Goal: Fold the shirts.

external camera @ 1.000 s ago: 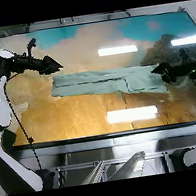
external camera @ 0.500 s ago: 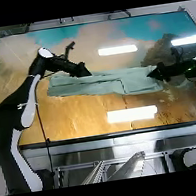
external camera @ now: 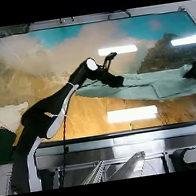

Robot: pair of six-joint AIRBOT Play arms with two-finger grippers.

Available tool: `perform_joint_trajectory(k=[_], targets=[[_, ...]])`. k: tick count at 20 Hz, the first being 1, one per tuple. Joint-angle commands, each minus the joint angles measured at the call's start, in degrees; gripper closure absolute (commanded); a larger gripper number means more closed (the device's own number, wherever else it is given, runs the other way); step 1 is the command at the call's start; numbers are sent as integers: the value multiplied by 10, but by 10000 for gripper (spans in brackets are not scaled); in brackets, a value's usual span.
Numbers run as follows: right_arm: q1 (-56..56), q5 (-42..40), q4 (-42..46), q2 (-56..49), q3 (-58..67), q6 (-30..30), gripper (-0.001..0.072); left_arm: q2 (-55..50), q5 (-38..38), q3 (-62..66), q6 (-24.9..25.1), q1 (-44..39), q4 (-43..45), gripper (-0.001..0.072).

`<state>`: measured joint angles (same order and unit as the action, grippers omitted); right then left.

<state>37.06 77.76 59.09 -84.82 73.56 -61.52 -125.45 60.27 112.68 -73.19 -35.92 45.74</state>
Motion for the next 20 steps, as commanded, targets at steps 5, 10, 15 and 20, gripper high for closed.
perform_joint_trajectory(k=[5,10,15,20], targets=[[44,56,80,34,150,-12,694,46,52,1,83,-2,-264,686],[-20,113,51,33,194,-54,694,138,186,0,97,108,-273,686],[-224,113,52,33,194,-143,693,156,299,0,68,201,-275,685],[-435,3,52,-18,194,-233,693,156,374,-1,61,240,-274,686]])
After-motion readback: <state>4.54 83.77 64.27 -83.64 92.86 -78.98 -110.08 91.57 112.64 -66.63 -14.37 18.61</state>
